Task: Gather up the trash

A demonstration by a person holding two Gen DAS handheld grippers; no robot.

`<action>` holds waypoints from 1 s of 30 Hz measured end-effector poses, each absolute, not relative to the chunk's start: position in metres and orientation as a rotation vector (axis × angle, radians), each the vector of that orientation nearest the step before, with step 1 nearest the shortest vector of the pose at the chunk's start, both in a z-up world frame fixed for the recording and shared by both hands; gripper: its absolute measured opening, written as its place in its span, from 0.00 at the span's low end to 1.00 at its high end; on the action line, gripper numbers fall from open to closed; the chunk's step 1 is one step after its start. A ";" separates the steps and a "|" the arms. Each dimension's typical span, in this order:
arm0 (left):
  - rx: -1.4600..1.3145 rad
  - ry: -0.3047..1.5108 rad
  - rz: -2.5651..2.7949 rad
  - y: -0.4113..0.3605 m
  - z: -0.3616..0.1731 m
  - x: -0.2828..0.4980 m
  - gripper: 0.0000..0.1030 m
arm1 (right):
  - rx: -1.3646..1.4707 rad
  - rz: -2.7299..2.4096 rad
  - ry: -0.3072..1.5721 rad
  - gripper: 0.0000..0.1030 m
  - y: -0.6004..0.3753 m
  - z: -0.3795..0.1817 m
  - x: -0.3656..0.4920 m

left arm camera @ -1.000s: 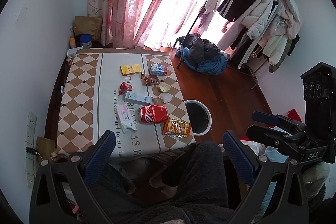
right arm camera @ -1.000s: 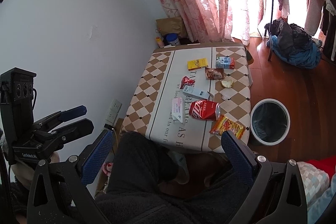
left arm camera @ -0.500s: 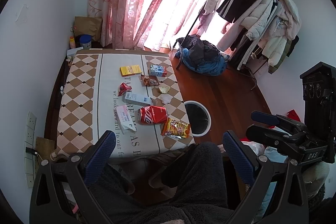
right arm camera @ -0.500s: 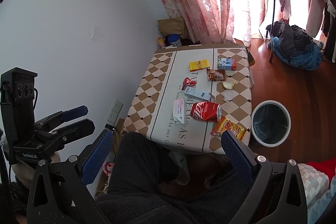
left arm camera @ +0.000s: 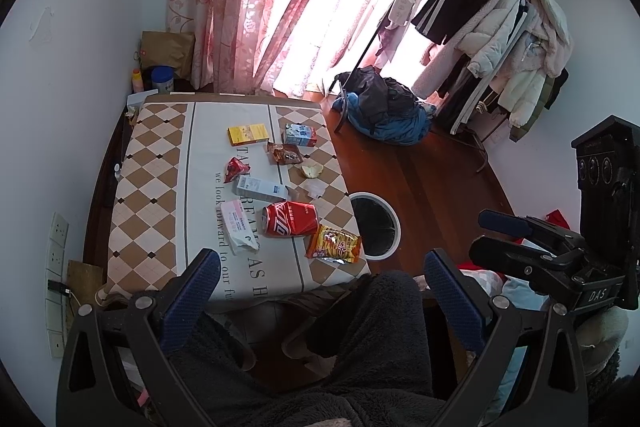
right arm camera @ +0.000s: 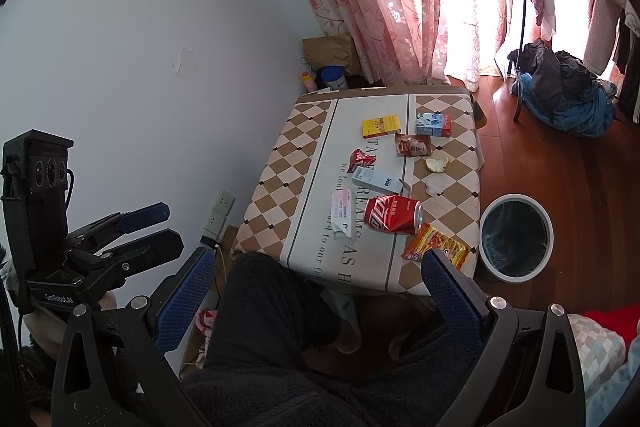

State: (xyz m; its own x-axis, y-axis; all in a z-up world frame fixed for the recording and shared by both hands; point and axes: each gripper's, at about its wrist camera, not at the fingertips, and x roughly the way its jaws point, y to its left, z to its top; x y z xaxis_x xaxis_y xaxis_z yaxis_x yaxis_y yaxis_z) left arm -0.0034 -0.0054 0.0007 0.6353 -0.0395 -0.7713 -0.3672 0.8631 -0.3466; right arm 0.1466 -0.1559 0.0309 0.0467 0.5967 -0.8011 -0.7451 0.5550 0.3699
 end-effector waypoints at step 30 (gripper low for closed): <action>-0.410 0.911 0.422 0.014 -0.039 0.020 1.00 | -0.119 0.878 1.158 1.00 -0.157 -0.013 0.172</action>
State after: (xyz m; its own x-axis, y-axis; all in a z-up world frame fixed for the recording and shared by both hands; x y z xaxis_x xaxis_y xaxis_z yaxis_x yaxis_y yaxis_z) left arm 0.0195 0.0138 -0.0395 0.5437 0.1752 -0.8208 -0.5136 0.8429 -0.1603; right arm 0.1723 -0.1567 -0.0132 0.1187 0.5411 -0.8325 -0.6558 0.6723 0.3435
